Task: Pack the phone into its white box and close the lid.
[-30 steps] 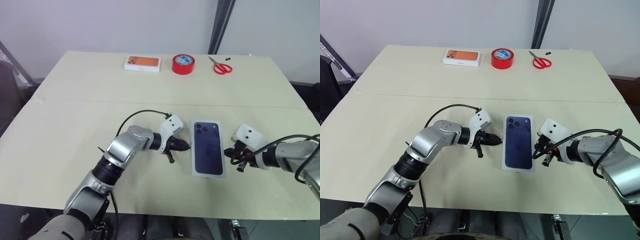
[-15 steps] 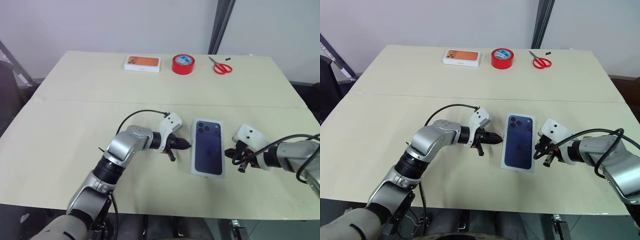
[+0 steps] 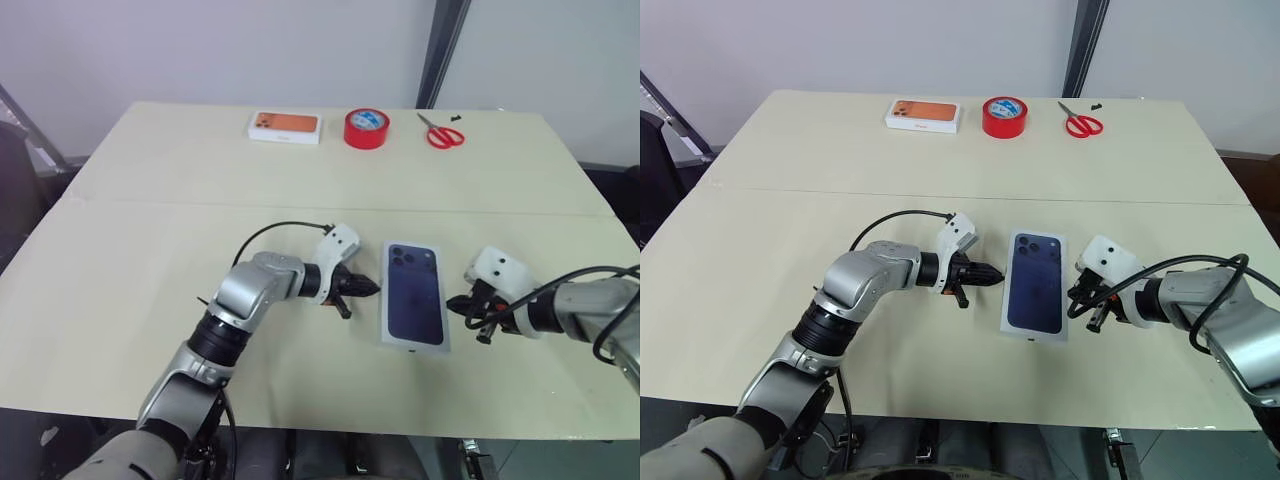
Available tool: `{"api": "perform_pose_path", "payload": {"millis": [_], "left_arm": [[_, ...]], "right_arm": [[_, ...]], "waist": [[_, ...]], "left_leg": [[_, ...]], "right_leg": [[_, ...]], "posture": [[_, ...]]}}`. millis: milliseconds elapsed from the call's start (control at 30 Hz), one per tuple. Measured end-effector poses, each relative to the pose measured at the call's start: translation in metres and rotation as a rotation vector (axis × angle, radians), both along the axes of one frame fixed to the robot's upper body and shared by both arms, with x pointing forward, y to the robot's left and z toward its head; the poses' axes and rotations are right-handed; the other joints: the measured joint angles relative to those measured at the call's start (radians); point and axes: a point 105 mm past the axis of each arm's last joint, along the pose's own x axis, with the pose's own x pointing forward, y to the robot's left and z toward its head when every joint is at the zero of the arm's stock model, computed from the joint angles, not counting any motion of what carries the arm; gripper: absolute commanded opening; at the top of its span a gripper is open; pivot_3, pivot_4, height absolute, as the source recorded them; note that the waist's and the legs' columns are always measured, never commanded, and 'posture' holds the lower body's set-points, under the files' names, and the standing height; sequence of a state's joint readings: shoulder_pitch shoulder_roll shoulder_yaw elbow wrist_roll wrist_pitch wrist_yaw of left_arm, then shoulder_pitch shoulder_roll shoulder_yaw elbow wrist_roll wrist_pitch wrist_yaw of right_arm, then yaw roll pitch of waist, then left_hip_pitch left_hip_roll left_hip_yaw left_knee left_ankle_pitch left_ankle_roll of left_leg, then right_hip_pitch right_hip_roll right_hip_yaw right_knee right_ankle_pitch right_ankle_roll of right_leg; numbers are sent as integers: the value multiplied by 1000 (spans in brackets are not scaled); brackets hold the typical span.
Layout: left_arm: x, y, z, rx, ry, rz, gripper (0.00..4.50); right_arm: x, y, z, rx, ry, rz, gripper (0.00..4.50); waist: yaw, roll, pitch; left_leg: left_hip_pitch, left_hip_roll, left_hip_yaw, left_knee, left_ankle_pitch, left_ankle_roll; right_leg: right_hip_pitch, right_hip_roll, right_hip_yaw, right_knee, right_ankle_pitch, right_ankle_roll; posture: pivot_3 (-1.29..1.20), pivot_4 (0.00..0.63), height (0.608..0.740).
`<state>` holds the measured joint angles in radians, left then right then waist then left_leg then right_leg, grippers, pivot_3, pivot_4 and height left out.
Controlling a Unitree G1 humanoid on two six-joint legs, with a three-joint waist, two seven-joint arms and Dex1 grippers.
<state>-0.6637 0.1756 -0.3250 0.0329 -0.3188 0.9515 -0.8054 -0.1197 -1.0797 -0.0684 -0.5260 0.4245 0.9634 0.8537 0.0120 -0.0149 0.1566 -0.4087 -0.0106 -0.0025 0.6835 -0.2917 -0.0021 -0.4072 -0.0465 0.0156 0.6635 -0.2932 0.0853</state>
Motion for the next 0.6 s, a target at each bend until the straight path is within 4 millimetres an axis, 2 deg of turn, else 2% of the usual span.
{"api": "perform_pose_path", "payload": {"millis": [400, 500, 600], "left_arm": [[3, 6, 0, 6, 0, 13, 465], [6, 8, 8, -38, -10, 26, 465], [13, 6, 25, -87, -51, 31, 465]], "right_arm": [[-4, -6, -4, -32, 13, 4, 24], [-4, -11, 6, -43, -21, 9, 24], [-5, -14, 15, -24, -49, 20, 24]], "waist": [[0, 0, 0], [1, 0, 0], [1, 0, 0]], "left_leg": [[0, 0, 0, 0, 0, 0], [0, 0, 0, 0, 0, 0], [0, 0, 0, 0, 0, 0]], "right_leg": [[0, 0, 0, 0, 0, 0], [0, 0, 0, 0, 0, 0], [0, 0, 0, 0, 0, 0]], "posture": [[0, 150, 729], [0, 150, 729], [0, 150, 729]]}}
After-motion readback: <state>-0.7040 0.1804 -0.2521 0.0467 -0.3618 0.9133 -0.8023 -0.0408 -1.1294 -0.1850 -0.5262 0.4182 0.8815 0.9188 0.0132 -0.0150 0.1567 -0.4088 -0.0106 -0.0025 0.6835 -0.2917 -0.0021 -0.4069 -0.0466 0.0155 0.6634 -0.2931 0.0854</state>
